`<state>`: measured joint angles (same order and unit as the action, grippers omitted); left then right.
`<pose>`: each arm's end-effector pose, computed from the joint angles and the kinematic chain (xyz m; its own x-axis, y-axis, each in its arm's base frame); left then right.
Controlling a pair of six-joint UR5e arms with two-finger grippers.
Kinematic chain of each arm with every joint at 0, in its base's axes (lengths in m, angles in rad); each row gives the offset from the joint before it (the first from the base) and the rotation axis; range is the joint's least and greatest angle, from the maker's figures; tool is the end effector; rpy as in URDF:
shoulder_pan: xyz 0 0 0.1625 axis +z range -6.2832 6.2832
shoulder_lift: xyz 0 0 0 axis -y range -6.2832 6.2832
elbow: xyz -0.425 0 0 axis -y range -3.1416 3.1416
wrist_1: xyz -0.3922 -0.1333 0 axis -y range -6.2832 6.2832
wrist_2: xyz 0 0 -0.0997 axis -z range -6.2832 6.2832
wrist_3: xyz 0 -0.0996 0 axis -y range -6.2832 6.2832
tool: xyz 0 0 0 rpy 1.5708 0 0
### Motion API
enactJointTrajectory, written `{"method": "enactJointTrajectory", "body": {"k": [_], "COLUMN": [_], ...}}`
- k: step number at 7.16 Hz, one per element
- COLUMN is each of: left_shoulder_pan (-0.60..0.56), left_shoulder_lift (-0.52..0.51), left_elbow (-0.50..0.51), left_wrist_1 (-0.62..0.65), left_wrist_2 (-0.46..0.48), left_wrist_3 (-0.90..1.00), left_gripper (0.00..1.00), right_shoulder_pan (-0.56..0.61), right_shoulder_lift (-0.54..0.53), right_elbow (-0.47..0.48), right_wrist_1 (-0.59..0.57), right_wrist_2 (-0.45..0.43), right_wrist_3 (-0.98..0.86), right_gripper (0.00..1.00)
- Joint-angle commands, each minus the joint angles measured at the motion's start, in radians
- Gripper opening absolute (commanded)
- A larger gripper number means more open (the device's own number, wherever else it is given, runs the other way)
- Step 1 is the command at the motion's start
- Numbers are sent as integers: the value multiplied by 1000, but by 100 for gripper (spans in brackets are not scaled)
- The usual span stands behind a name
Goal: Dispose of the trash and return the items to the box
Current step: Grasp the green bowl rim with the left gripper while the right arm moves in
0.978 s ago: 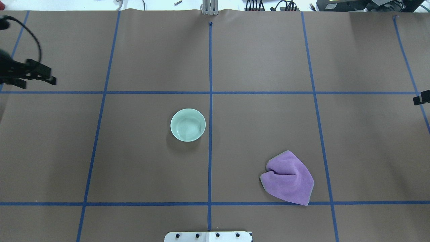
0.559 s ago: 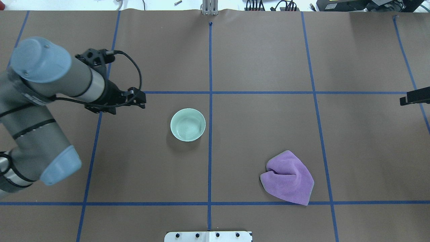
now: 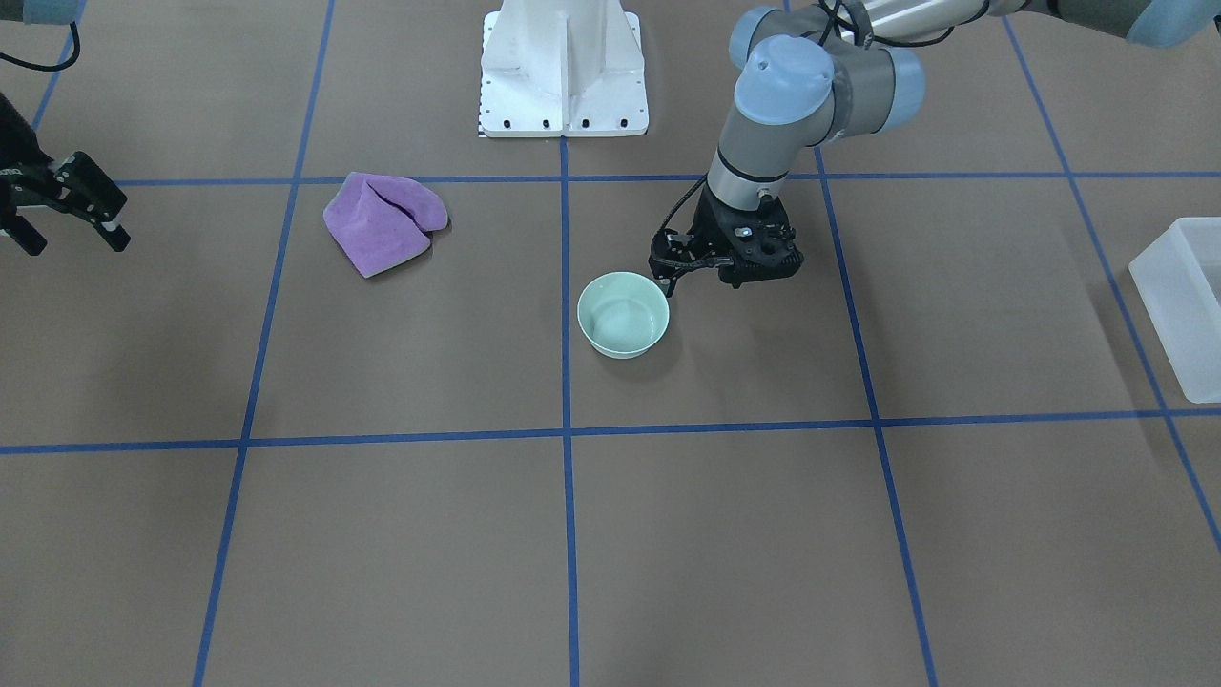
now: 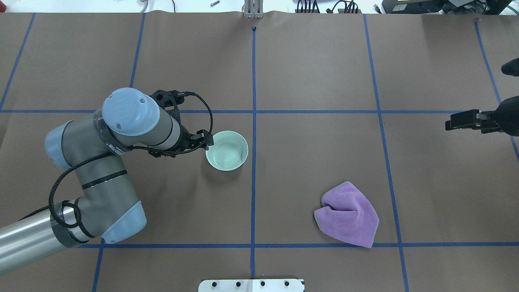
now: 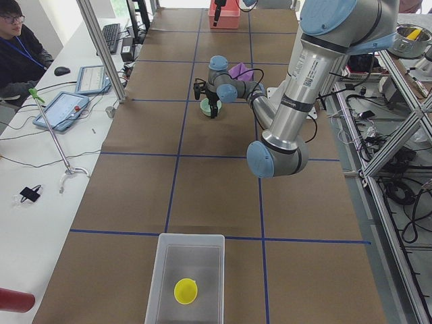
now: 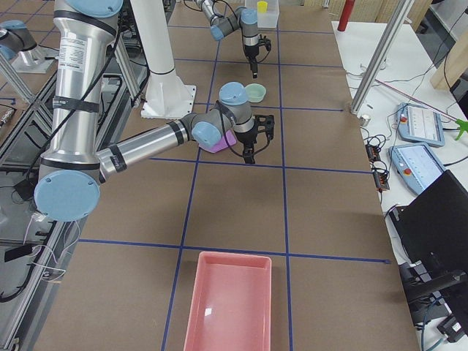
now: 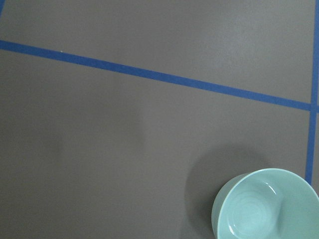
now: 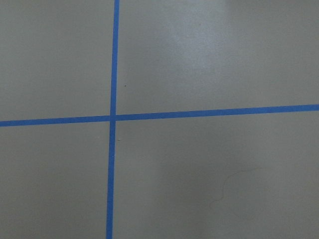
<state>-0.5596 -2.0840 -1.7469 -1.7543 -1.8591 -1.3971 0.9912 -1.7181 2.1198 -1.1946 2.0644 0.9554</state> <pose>0.4939 -0.4332 0.2683 0.5925 -0.1756 -0.7862 0.2253 0.9731 -0.0476 -0.1641 -0.4079 0.4221 0.6388 0.0477 0.7679 -0.2277 0.9651 0.1295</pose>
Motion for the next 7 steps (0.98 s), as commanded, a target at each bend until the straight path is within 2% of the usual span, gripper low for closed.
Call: {"method": "enactJointTrajectory", "body": {"k": [1,3,4,5,7], "left_shoulder_pan": [27,32,32,32,12], "left_shoulder_lift": [-37,-53,-53,-53,-45], "left_elbow": [82,148,150,141,83], "left_wrist_1": [-57,-138,-149,-149,-142], "left_wrist_2": [9,9,8,8,5], "left_wrist_3": [-3,-3,-2,1,9], "left_gripper": [79,35,5,0,0], "right_shoulder_pan": [-23,-23,-25,-25,-26], "right_shoulder_lift": [2,3,3,5,9], "right_elbow": [8,8,8,8,8], "right_wrist_1": [1,1,0,1,1], "right_wrist_2": [-18,-18,-18,-18,-18], "right_wrist_3": [19,19,19,17,19], "right_gripper": [100,100,100,100,100]}}
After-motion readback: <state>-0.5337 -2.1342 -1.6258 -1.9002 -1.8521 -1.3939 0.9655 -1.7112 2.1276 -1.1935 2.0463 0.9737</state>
